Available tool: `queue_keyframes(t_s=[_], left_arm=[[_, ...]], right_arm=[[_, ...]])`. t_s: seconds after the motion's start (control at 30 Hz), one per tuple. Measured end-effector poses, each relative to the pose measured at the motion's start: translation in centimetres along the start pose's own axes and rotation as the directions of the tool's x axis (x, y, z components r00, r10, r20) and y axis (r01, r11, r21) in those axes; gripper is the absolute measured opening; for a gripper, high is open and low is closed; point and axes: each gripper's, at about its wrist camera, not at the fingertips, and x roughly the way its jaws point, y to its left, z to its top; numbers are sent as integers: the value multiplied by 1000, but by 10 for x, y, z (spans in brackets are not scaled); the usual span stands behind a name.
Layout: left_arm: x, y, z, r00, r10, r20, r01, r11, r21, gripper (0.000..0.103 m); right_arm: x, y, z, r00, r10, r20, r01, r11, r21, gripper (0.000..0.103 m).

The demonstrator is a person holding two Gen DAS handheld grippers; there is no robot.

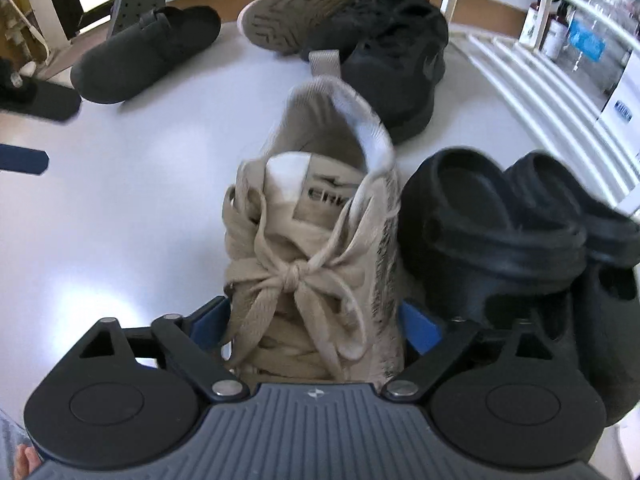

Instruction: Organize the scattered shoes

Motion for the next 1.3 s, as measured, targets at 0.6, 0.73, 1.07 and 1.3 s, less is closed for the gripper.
queue_keyframes(t_s=[0.6,0.73,1.07,1.3], left_arm=[[9,-9,2,999,-46,-9,46,999,7,92],[10,-10,9,998,-51,-22,52,998,28,87],[12,-20,40,996,20,-89,-9,992,125,80],[26,-30,91,994,76,-84,-56,974,219,80]], right_arm=[[-3,-4,0,999,36,-33,-39,994,-99,86],[-11,-14,2,996,76,-44,-78,996,-37,86],[-38,-39,6,991,132,7,-132,991,21,86],[-45,-70,15,988,155,8,-155,987,53,86]])
